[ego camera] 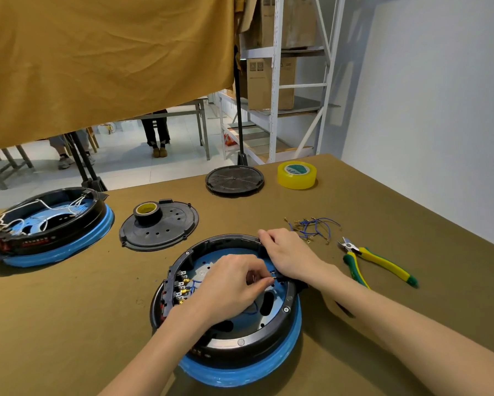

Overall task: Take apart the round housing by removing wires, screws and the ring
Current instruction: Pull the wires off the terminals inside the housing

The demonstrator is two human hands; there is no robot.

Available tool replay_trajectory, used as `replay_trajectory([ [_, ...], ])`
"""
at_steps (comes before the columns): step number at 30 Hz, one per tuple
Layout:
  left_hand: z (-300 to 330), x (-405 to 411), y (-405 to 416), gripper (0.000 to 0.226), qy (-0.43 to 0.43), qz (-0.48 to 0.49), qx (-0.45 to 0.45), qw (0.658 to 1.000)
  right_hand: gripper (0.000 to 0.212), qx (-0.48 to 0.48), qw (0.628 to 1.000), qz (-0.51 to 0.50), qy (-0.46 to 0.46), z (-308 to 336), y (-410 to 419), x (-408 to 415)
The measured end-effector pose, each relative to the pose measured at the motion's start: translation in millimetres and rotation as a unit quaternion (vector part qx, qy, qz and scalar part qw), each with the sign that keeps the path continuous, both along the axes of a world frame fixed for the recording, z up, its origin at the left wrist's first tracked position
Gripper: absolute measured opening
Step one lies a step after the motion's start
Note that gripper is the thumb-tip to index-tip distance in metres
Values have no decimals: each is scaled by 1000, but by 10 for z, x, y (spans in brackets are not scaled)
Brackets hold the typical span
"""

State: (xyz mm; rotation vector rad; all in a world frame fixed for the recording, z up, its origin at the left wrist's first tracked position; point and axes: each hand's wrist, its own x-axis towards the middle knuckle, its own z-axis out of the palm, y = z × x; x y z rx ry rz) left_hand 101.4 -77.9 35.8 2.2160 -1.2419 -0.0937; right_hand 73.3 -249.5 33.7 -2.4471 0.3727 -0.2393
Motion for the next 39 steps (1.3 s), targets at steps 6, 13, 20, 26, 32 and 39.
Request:
replay_trajectory([
  [6, 11, -18, -7, 16, -52, -17, -3, 999, 45, -96, 995, 11, 12, 22, 41, 0],
  [13, -37, -8, -10, 16, -67, 1, -1, 998, 42, -121, 993, 5, 16, 21, 65, -8],
  [20, -26, -4, -12, 15, -54, 2, 6, 999, 43, -121, 992, 9, 22, 21, 54, -10],
  [26, -3, -12, -7, 13, -75, -4, 15, 997, 35, -137, 990, 20, 26, 59, 70, -36],
  [32, -6, -7, -6, 15, -39, -6, 2, 999, 43, -115, 993, 12, 19, 60, 75, -43],
  [39, -24, 0, -4, 14, -56, 3, 2, 998, 43, -100, 995, 7, 24, 77, 86, -48],
])
